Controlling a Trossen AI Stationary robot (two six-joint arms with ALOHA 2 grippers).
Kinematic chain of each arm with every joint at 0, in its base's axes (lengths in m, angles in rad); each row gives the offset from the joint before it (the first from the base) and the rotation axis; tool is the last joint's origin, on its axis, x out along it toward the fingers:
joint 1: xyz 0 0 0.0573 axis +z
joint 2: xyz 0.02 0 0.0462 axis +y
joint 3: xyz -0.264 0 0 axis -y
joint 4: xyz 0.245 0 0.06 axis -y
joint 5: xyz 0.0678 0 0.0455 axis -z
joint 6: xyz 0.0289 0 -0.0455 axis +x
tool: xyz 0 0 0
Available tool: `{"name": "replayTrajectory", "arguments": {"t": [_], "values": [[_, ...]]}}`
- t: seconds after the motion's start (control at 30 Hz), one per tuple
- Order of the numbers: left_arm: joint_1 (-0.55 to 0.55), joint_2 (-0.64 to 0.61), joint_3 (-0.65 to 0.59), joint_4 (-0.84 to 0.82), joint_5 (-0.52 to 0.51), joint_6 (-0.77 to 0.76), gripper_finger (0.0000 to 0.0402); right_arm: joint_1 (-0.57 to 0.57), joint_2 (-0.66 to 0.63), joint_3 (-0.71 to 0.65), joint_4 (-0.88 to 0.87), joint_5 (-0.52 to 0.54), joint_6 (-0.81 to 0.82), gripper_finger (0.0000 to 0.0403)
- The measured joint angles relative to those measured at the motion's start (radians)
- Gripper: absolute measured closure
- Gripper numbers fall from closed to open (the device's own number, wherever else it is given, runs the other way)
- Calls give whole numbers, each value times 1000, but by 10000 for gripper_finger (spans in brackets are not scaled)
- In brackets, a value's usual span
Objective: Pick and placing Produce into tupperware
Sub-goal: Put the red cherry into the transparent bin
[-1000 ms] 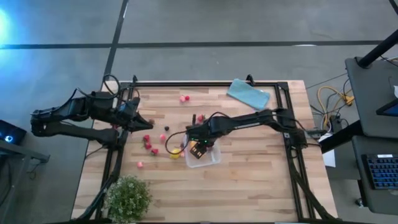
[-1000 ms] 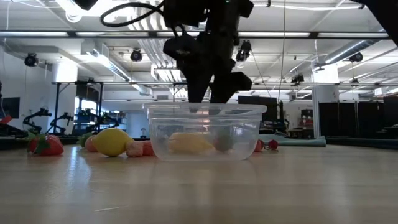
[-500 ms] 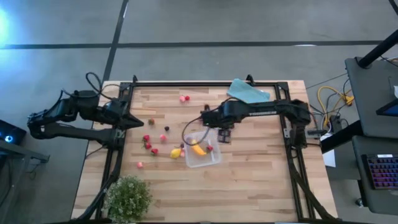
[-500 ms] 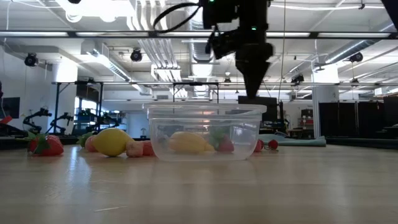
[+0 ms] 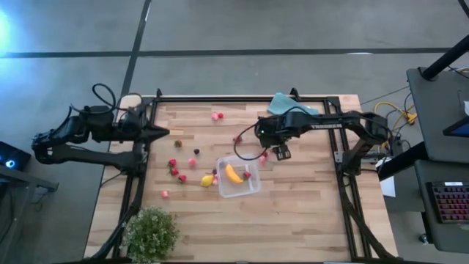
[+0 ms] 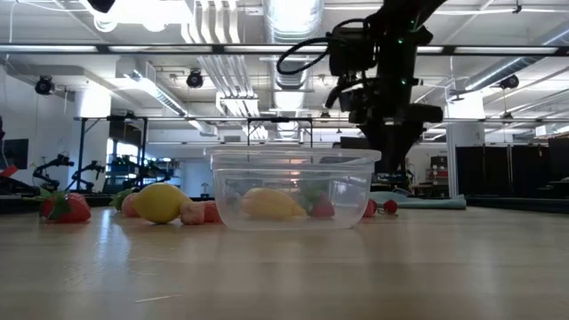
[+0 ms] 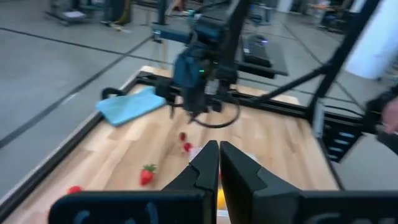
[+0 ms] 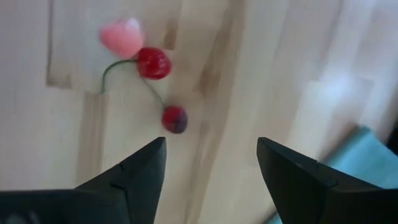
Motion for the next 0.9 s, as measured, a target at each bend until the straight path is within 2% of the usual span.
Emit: {"name": "replayTrajectory", "arguments": {"t": [0.23,0.63,0.9], "values": [[0,8,0,0,-70,-25,402,-3,41,-98,80,-17,-1,159],[0,19,0,0,-143,-24,402,-10,66,-129,138,-38,52,165],[0,18,0,0,-153,-23,402,-10,72,-145,160,-42,69,175]]}}
